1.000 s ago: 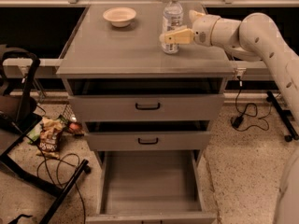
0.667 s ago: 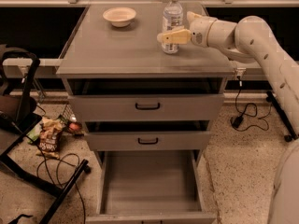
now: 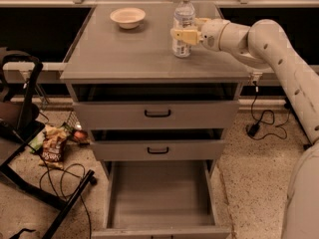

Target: Place blue plastic bottle into bottom drawer

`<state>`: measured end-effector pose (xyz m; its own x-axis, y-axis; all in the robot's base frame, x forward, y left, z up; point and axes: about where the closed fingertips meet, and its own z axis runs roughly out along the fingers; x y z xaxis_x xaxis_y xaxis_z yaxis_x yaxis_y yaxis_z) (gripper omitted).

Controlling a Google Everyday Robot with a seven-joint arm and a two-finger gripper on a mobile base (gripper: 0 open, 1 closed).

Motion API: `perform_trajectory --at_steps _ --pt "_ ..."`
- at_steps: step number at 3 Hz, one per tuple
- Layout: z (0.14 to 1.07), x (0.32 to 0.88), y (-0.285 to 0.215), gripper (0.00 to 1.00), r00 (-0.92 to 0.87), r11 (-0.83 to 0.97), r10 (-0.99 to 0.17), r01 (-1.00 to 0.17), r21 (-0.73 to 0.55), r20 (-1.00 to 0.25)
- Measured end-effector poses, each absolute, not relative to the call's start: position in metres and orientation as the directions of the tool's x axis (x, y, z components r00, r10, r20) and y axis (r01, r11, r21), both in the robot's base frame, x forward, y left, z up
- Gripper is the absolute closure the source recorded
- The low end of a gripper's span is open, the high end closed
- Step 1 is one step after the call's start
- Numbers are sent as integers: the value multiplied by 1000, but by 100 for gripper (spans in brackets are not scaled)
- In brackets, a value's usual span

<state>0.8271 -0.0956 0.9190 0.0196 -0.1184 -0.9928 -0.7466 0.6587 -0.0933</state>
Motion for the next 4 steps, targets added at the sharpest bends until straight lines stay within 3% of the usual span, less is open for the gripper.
perform_trajectory --at_steps 1,2,3,4 --pt "919 827 -96 64 20 659 -118 -747 -93 -993" --pt "919 827 -96 95 20 659 -118 -747 -93 -993" --pt "919 827 -96 100 20 659 -119 -747 -94 -993" --pt "948 798 -103 100 54 643 -191 -747 -167 -980"
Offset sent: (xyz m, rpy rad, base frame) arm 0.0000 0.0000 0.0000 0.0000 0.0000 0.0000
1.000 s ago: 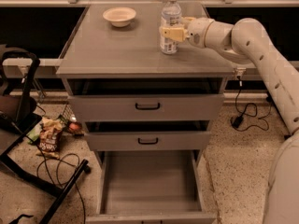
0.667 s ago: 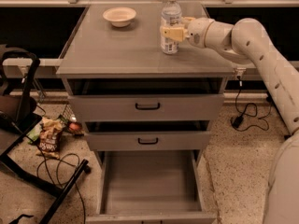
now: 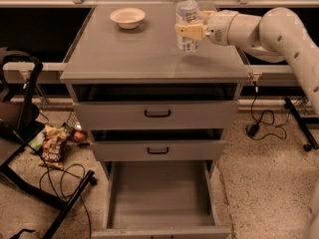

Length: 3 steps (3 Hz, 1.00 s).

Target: Place blue plastic bottle into bottom drawer

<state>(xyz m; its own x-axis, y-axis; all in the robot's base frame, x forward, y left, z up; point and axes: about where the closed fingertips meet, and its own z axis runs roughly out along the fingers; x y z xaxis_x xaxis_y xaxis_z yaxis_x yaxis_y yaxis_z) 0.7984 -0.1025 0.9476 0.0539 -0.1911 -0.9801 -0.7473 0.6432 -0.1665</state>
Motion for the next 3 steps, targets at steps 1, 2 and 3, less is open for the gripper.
perform_trajectory --at_steps 1,2,3 --pt "980 742 -117 100 86 620 -304 -738 -265 -949" --pt "983 683 -130 100 54 591 -413 -743 -313 -909" --pt "959 621 -148 100 -54 569 -548 -756 -325 -835"
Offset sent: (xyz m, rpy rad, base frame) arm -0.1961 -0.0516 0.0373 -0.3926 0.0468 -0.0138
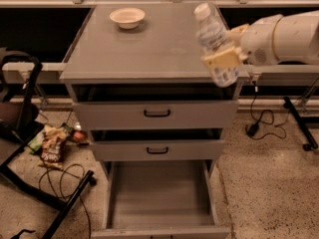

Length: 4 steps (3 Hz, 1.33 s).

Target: Place blue plastic bottle into bottom drawer

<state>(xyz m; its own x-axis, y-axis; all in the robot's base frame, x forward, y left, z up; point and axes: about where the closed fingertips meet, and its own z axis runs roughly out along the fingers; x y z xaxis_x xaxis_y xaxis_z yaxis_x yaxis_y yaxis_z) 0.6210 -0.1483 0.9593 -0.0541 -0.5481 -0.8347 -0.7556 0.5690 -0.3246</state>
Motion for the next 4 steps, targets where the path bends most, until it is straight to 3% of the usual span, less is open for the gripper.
perform_trajectory --at_steps 2,3,4 --pt "819 539 -179 100 -294 552 -729 -787 -275 -618" --pt "743 523 -186 100 -366 586 -721 -776 -235 -588" --pt "731 521 -186 100 -372 591 -720 -771 -236 -586"
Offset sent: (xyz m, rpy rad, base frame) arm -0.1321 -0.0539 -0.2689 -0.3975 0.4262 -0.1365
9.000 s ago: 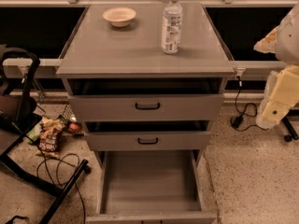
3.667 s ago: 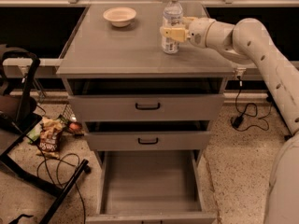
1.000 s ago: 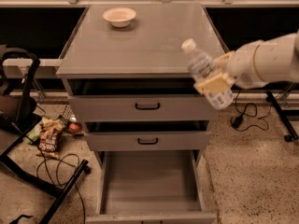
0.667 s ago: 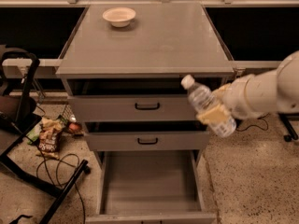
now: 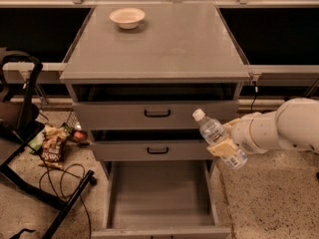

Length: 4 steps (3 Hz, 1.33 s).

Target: Place blue plastic bottle into bottom drawer

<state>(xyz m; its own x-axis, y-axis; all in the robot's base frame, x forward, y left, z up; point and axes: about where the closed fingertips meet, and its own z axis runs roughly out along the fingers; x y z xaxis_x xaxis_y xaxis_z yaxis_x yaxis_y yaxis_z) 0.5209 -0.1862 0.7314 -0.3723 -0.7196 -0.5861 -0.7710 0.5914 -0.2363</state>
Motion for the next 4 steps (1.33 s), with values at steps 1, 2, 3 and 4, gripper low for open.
perform_trajectory --at_steps 1,2,3,4 --pt "734 529 -182 100 -361 578 -738 -774 -258 -570" --pt "683 538 -173 100 -384 558 -772 -791 -250 -507" --pt "604 535 -162 100 -401 519 -822 -820 -243 -405" --pt "539 545 -147 100 -344 443 -873 -855 -270 -345"
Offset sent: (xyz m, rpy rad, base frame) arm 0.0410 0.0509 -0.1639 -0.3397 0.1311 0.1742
